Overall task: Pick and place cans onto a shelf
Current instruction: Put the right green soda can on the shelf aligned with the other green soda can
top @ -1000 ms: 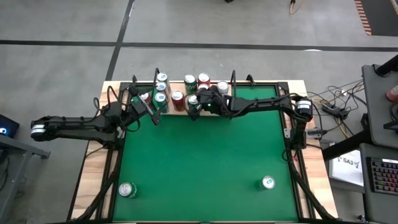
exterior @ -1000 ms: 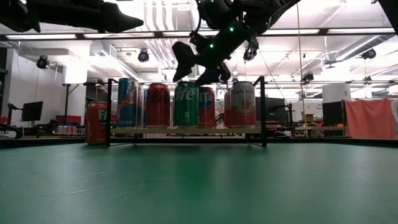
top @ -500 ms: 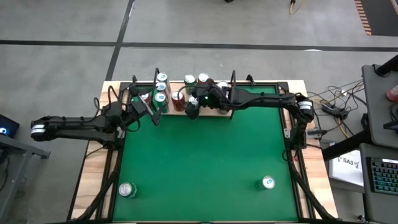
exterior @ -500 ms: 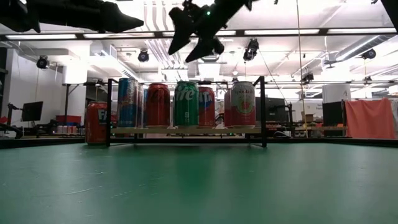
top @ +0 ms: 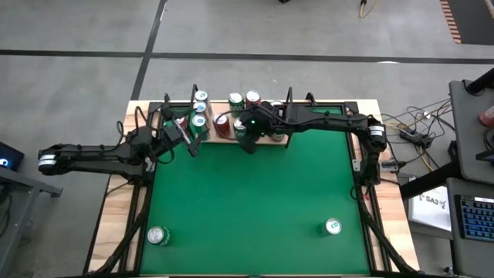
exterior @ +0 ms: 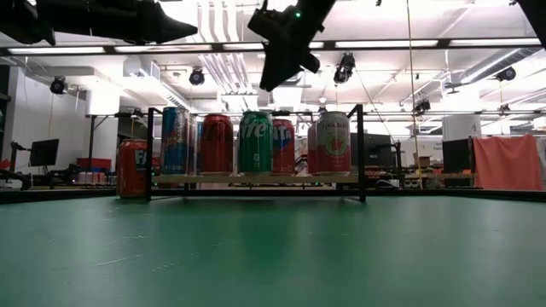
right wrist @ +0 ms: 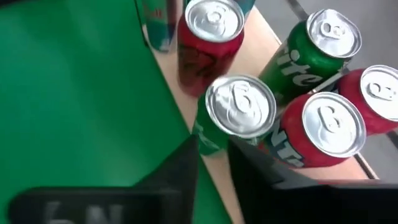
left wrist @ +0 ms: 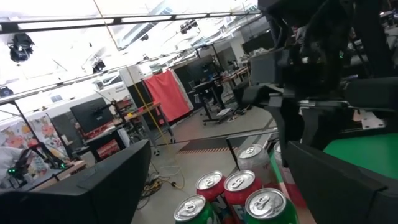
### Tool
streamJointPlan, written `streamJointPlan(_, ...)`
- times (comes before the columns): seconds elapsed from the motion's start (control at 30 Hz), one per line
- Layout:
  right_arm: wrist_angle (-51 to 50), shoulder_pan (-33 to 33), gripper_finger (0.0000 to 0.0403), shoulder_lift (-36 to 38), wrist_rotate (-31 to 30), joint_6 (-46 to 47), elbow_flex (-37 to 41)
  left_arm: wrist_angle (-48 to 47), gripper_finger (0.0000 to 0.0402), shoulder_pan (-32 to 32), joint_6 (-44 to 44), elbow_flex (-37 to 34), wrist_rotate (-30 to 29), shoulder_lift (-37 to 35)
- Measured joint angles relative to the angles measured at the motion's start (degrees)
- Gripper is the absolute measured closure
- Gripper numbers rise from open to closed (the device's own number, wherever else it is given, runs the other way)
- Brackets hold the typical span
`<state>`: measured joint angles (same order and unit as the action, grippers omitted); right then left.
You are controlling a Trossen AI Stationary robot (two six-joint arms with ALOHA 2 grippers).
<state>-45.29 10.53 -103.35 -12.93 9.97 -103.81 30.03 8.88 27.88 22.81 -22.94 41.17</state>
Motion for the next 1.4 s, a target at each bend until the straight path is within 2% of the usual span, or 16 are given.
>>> streamJointPlan(0.1, -2.3, 0.4, 0.0377, -0.2, 0.1, -2.1, -0.1, -0.2, 0.0045, 0.0, -0.1, 0.0, 0.0, 0.0)
streamJointPlan(0.17, -3.9, 0.8, 0.0387, -0.6, 0.0, -3.4, -0.1, -0.2, 0.0045, 0.0, -0.1, 0.0, 0.0, 0.0)
streamJointPlan(0.53, -4.9, 3.1, 0.0390, -4.4, -0.2, -6.9, 0.0, -1.4, 0.0045, 0.0, -0.1, 0.0, 0.0, 0.0)
streamJointPlan(0.83, -1.2, 3.4, 0.0390, -6.8, -0.7, -9.1, 0.0, -1.6, 0.0045, 0.0, -0.5, 0.0, 0.0, 0.0)
streamJointPlan(1.4, 2.4, 3.4, 0.0390, -7.2, -0.6, -9.1, 0.0, -1.9, 0.0045, 0.0, -0.6, 0.0, 0.0, 0.0)
